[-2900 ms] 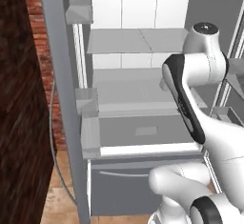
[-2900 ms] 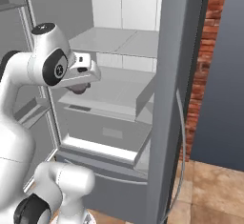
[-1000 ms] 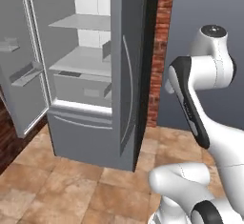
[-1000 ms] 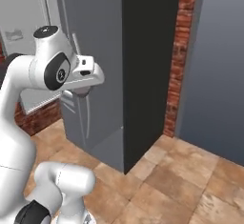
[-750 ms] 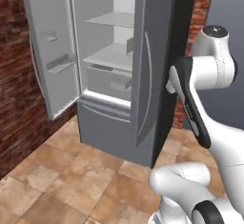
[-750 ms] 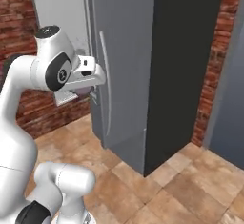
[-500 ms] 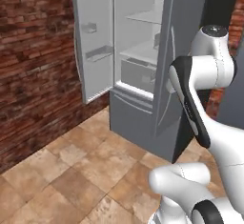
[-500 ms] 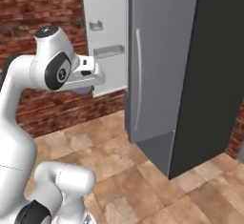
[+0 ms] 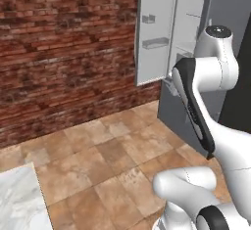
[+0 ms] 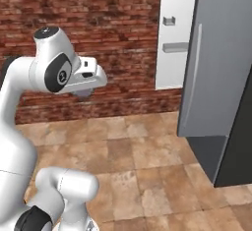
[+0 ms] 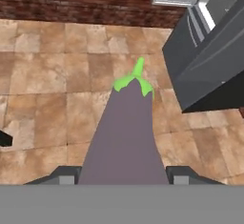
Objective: Place one eggplant and one fish in each tupperware on the nearby counter, to pack two identical lunches.
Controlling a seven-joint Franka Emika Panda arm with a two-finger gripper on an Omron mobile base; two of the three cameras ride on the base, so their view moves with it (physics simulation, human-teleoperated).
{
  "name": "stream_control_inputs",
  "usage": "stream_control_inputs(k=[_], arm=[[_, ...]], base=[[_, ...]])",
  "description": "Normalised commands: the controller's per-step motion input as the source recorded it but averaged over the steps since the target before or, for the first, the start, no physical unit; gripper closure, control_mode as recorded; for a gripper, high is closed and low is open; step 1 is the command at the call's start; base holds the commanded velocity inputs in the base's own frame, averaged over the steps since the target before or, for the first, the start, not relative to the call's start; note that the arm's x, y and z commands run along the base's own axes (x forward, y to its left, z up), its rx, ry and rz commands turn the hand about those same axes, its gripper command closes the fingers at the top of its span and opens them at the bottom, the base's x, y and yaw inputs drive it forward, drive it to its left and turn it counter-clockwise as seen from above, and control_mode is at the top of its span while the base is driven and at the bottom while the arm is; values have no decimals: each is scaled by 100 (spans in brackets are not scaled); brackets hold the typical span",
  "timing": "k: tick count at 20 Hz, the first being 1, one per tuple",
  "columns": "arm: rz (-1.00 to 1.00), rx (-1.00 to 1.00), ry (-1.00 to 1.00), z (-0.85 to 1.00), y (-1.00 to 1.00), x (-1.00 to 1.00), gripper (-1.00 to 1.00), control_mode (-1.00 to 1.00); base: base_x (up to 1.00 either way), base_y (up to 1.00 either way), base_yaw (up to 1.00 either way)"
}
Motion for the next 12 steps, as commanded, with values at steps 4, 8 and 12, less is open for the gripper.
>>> stream_control_inputs(k=[4,8,12], arm=[[0,0,0,0,0,0,100,100],[0,0,0,0,0,0,100,100],[0,0,0,0,0,0,100,100]], base=[[-100,0,50],[-100,0,48],[-100,1,37]])
